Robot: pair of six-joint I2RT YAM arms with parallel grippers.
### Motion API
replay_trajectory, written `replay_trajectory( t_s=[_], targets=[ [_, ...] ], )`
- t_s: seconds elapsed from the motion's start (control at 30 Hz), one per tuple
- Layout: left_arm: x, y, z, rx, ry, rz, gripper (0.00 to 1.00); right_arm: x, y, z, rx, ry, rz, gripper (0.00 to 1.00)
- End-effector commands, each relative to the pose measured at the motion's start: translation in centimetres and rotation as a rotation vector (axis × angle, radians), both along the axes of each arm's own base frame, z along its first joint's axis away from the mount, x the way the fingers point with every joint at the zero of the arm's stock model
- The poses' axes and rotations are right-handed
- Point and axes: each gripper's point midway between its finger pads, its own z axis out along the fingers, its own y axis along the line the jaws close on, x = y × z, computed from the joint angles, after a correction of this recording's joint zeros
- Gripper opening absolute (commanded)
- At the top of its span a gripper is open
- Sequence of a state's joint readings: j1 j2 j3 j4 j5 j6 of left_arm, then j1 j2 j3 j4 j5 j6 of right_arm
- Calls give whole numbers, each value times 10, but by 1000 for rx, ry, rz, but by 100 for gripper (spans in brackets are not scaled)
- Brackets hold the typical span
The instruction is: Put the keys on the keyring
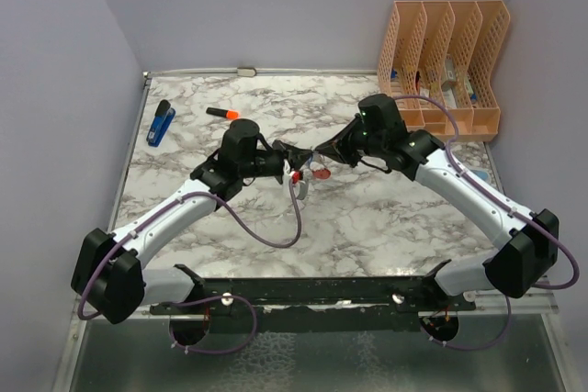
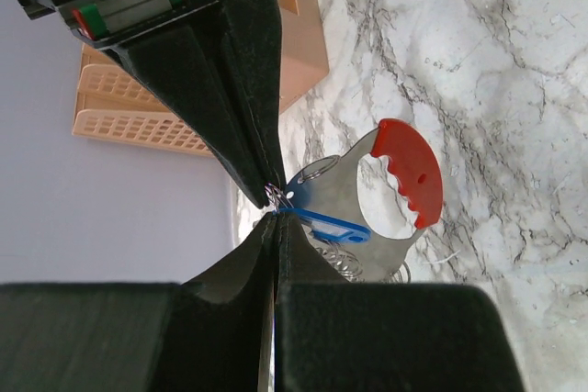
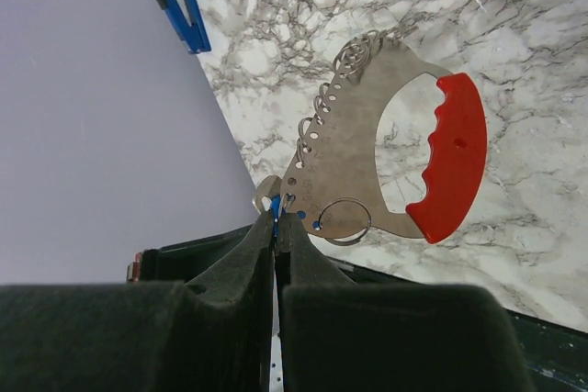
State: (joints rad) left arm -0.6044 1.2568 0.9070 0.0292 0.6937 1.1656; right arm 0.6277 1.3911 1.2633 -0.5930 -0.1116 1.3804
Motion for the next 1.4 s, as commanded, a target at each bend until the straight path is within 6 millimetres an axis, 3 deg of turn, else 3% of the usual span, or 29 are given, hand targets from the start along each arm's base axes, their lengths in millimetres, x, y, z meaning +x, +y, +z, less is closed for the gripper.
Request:
replay_trajectory(
  t_s=[0.0,0.63,1.0,1.37],
  targets=[
    [5,12,0,35,-94,29,0,-7,5,27,103,-35,28,1],
    [5,20,-3,75,-242,-7,0,-12,7,29,192,5,53,1],
    [8,23,9,5,-398,27,0,-22,21,39,412,45,122,1],
    [5,30,26,-77,-620,66,0,-27,25,41,515,86,139,1]
  ],
)
